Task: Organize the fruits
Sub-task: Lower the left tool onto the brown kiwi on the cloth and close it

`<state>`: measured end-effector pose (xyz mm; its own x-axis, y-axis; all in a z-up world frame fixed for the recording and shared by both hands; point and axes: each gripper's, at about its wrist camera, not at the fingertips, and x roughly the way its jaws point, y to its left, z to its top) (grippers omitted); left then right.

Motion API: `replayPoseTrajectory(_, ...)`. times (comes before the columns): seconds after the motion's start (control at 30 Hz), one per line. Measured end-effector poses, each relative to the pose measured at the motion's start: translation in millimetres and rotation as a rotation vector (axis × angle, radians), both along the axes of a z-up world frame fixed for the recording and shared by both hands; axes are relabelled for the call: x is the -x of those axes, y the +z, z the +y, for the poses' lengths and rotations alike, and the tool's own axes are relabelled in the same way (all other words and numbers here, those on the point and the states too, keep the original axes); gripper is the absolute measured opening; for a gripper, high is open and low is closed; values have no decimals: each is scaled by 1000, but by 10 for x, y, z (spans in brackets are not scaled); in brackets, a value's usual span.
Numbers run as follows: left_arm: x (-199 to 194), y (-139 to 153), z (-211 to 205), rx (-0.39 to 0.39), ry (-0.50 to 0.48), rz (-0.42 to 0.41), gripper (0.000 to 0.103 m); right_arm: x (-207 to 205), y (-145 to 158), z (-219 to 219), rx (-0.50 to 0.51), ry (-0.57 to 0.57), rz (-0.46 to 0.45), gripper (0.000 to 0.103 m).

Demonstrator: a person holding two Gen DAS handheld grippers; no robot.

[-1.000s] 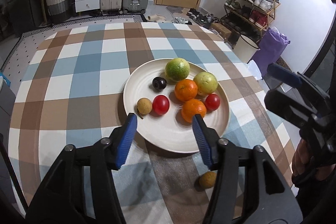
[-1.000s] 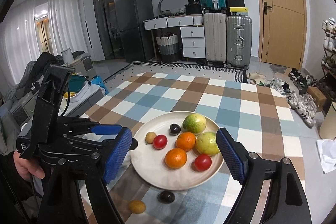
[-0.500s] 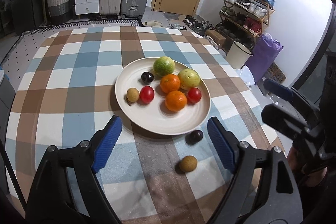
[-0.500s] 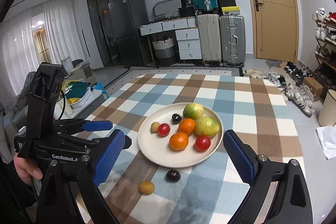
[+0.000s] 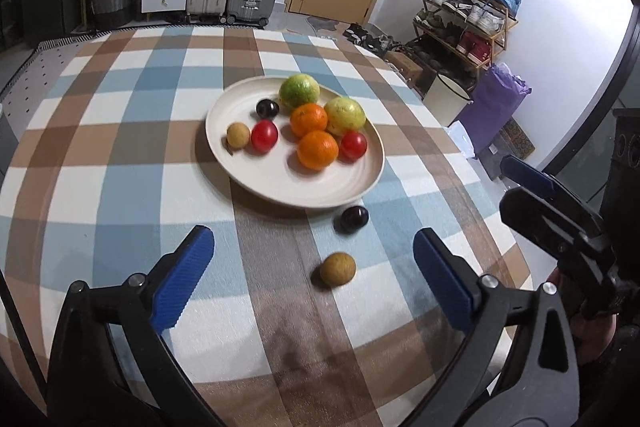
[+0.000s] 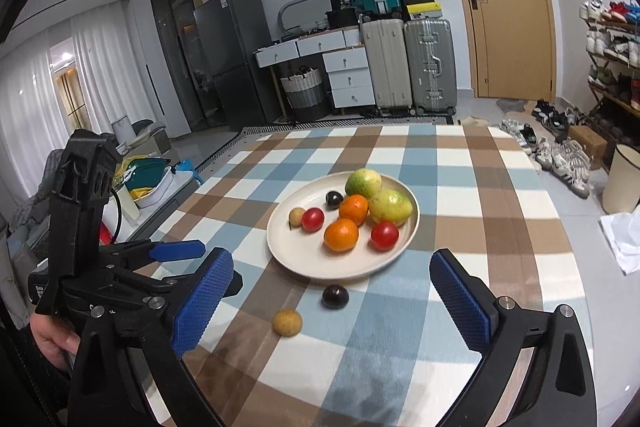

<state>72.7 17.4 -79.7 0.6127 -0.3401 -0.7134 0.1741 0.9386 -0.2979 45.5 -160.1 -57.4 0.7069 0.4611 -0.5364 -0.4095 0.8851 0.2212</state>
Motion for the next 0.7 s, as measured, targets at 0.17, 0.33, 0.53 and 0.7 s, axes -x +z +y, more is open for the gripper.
replayPoseTrajectory(0.17, 26, -148, -84, -7, -29, 23, 102, 31, -100, -43, -3, -14, 27, 101)
replayPoseTrajectory(0.33, -37, -323, -142, -18, -43, 66, 102, 24, -190, -71, 9, -32, 51, 101)
replayPoseTrajectory(0.53, -94, -453, -263, -65, -72, 77, 102, 10, -243, -99, 4, -38, 64, 101)
replayPoseTrajectory(0.7, -153, -531, -327, -80, -85, 89, 102, -14, -297, -127, 4, -48, 79, 101)
